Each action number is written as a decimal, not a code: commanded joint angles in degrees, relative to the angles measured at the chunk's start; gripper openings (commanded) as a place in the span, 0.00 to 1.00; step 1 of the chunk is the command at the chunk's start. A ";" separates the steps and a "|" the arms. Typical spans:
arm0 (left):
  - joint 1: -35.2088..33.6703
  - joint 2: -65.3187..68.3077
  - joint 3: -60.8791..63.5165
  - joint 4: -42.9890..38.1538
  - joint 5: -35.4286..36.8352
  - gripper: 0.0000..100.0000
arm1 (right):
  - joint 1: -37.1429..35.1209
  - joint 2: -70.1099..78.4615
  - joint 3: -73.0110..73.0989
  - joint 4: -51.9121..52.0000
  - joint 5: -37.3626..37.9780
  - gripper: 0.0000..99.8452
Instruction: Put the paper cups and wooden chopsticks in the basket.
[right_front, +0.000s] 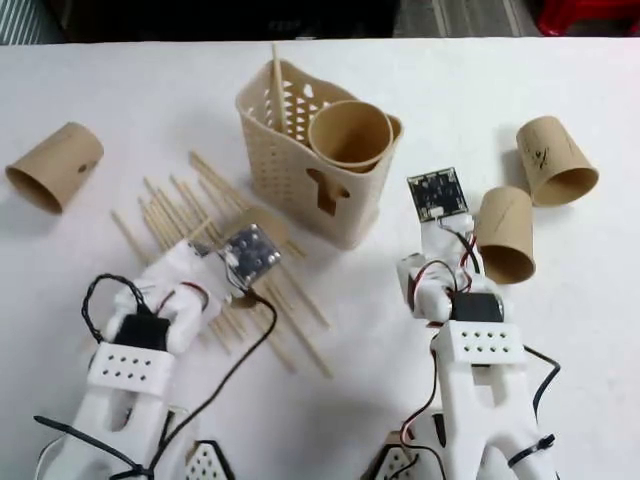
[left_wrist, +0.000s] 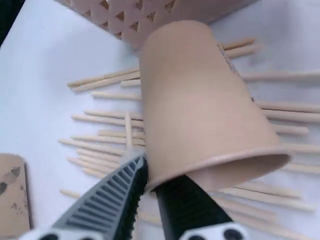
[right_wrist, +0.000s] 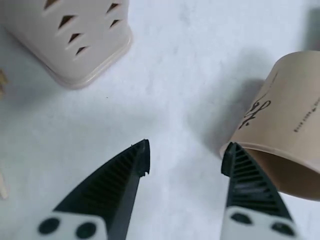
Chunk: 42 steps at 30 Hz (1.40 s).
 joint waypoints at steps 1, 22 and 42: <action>-2.59 -1.89 -6.95 6.15 5.63 0.02 | 0.31 0.04 -0.35 -0.84 0.70 0.24; 10.15 -19.82 -42.11 37.71 25.93 0.02 | 0.31 0.04 -0.35 -0.84 0.70 0.24; 18.07 24.66 -76.57 40.79 31.56 0.02 | 0.31 0.04 -0.35 -0.84 0.70 0.24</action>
